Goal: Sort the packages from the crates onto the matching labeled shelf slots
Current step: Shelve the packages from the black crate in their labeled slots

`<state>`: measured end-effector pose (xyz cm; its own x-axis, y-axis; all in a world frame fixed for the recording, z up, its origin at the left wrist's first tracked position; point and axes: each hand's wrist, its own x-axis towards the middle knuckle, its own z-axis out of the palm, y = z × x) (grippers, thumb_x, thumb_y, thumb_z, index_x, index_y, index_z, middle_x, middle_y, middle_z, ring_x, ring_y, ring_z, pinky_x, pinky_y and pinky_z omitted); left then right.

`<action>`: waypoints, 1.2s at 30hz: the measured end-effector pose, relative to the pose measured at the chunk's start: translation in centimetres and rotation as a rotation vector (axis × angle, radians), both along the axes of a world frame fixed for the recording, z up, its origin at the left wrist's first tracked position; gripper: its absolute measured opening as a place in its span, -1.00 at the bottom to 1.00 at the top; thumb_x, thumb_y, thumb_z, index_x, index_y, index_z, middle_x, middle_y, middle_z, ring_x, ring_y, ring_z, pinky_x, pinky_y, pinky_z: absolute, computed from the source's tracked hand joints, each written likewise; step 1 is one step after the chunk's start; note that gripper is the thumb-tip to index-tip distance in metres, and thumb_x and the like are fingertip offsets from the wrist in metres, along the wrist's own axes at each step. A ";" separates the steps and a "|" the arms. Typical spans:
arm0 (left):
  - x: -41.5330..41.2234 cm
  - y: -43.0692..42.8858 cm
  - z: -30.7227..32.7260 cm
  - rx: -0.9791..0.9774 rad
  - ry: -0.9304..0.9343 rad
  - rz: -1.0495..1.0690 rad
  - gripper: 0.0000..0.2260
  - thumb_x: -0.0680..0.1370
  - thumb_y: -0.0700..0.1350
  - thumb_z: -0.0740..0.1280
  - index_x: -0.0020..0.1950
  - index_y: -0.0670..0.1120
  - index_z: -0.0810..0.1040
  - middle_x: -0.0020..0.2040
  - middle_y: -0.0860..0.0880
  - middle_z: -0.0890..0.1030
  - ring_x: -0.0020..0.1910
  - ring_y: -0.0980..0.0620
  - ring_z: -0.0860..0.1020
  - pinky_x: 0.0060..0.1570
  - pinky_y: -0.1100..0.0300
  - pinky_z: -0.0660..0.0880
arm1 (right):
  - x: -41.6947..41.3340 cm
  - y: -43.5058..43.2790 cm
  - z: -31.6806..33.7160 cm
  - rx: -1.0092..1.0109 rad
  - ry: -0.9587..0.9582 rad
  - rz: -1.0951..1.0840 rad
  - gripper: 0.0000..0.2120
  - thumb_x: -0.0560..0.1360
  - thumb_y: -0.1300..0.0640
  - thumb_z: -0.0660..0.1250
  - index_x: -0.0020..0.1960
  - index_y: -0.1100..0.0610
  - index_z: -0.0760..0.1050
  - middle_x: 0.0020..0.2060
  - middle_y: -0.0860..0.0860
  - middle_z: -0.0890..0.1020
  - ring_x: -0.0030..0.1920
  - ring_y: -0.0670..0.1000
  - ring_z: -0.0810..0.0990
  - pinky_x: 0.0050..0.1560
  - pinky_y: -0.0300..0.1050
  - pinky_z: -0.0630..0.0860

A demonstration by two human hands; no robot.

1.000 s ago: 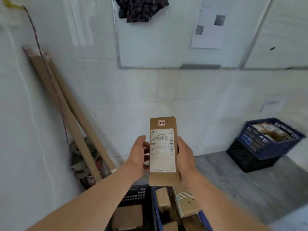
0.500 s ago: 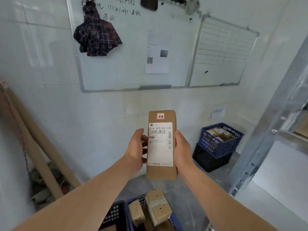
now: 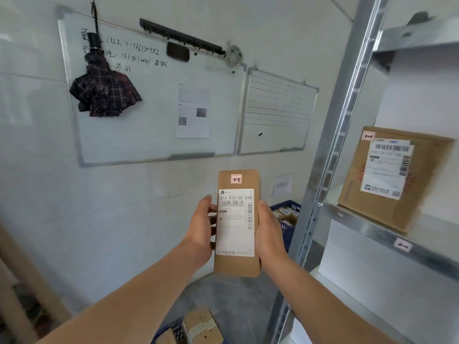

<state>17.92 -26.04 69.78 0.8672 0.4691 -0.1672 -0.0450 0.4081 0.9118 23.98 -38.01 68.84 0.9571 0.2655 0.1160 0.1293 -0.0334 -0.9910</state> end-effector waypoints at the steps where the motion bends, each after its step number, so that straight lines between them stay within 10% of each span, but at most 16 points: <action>1: 0.0 -0.5 0.5 0.005 -0.012 -0.022 -0.61 0.65 0.22 0.09 -0.13 -0.07 0.41 -0.32 0.02 0.57 -0.36 0.03 0.49 -0.23 0.12 0.39 | -0.3 -0.5 0.4 -0.003 -0.005 -0.014 -0.46 0.50 -0.43 0.05 0.04 -0.11 0.62 -0.08 -0.10 0.75 0.02 0.03 0.73 0.24 0.27 0.58; 11: 0.0 -4.2 3.7 0.084 -0.114 -0.234 -0.54 0.64 0.26 0.05 0.01 -0.11 0.49 -0.12 -0.08 0.64 -0.18 -0.02 0.57 -0.12 0.04 0.45 | -3.2 -4.9 3.9 0.019 -0.039 -0.210 -0.28 0.31 -0.58 0.00 0.19 -0.19 0.56 -0.02 -0.10 0.74 0.04 0.03 0.73 0.23 0.25 0.59; 20: -0.7 -8.6 4.7 0.076 -0.199 -0.403 -0.53 0.65 0.25 0.07 -0.01 -0.13 0.46 -0.21 -0.10 0.66 -0.29 -0.02 0.63 -0.22 0.09 0.48 | -6.2 -9.7 5.0 0.075 -0.080 -0.376 -0.52 0.57 -0.37 0.12 0.18 -0.08 0.61 -0.03 -0.06 0.76 0.03 0.03 0.74 0.22 0.20 0.61; 26: -1.1 -12.2 5.6 0.051 -0.183 -0.515 -0.45 0.62 0.30 0.09 0.10 -0.18 0.52 0.06 -0.25 0.68 0.03 -0.25 0.67 0.11 -0.13 0.57 | -8.1 -13.4 5.7 0.116 -0.135 -0.475 -0.52 0.60 -0.32 0.14 0.29 -0.06 0.57 0.01 -0.04 0.75 0.07 0.05 0.73 0.19 0.15 0.63; 30: -1.5 -15.3 6.2 0.047 -0.217 -0.605 -0.42 0.60 0.35 0.10 0.11 -0.17 0.51 -0.01 -0.22 0.68 -0.02 -0.21 0.67 -0.13 -0.01 0.61 | -9.7 -16.7 6.5 0.105 -0.167 -0.558 -0.61 0.67 -0.23 0.11 0.24 -0.05 0.59 -0.02 -0.06 0.74 0.02 -0.02 0.73 0.07 0.02 0.62; 36: -2.8 -20.8 7.5 0.073 -0.241 -0.704 -0.28 0.51 0.41 0.12 0.28 -0.20 0.50 0.11 -0.19 0.69 0.16 -0.22 0.65 0.30 -0.28 0.46 | -12.2 -21.7 7.9 0.047 -0.195 -0.686 -0.47 0.49 -0.40 0.05 0.05 -0.06 0.59 -0.07 -0.05 0.74 0.02 0.03 0.73 0.18 0.23 0.62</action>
